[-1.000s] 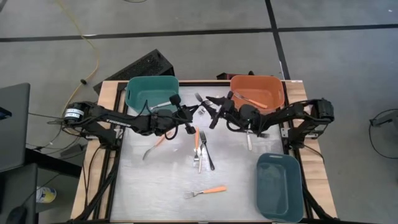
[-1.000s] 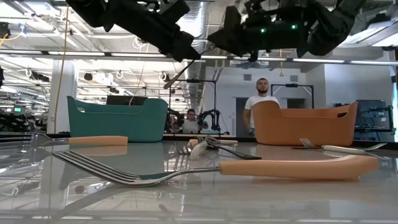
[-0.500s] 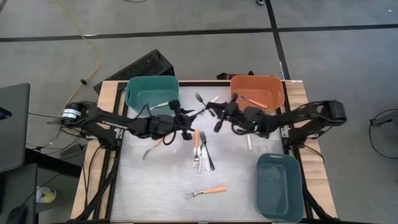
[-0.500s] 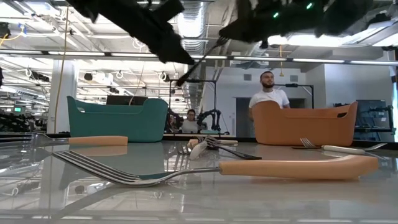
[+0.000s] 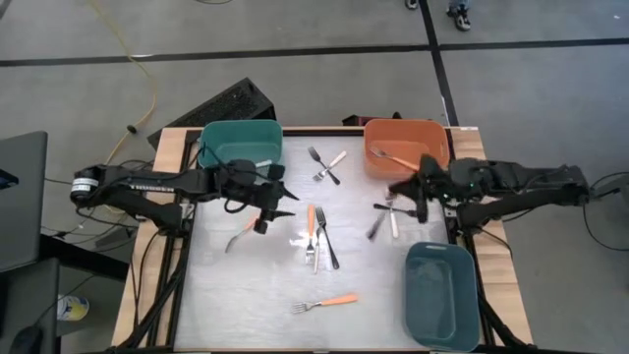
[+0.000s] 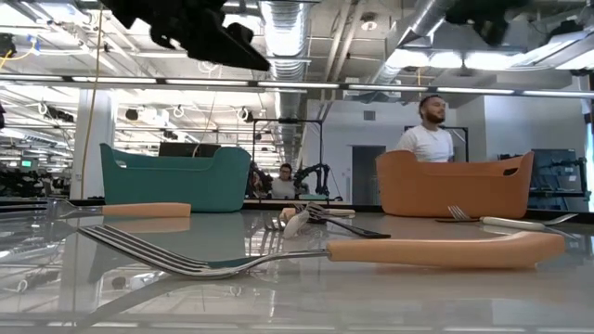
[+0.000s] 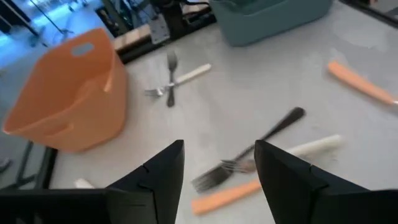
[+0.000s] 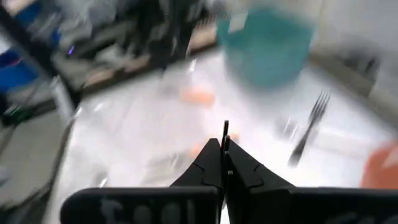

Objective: Sort silverware by color (type)
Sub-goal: Put the bottom left black fork into the gray bin

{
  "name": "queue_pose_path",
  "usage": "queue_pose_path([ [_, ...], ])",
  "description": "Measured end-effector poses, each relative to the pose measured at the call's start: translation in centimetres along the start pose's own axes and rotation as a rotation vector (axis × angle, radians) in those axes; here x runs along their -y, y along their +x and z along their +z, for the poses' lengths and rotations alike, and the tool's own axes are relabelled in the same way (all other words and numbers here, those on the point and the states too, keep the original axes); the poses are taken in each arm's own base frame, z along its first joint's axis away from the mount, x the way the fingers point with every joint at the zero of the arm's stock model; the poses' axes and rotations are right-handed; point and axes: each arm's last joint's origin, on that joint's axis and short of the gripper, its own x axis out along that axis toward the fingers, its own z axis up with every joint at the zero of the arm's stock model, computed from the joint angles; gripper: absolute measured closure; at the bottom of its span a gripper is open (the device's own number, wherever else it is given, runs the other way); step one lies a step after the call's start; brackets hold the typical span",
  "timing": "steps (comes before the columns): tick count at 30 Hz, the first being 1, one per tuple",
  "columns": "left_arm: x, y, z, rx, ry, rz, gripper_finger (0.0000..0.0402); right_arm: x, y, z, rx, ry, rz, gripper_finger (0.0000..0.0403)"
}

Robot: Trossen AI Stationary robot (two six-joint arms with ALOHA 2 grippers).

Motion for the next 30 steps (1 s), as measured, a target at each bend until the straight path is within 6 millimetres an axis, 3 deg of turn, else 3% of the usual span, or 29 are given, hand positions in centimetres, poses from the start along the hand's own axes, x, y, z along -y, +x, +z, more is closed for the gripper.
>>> queue_pose_path([
  [7, -0.4, 0.9, 0.1, 0.025, 0.040, 0.069, 0.0219, -0.8, -0.6, -2.5, -0.282, 0.117, 0.126, 0.0382],
  [13, -0.4, 0.5, 0.4, 0.043, -0.125, 0.076, 0.0219, -2.0, -1.5, -3.4, -0.482, 0.247, 0.333, 0.0379],
  [19, -0.1, 0.5, 0.1, 0.010, -0.211, 0.056, 0.0219, -2.2, -1.1, -5.6, -0.677, 0.252, 0.201, 0.0381],
  [30, -0.1, 0.6, 0.3, 0.030, -0.138, 0.061, 0.0219, -4.3, -0.2, -11.1, -0.895, 0.515, 0.077, 0.0381],
])
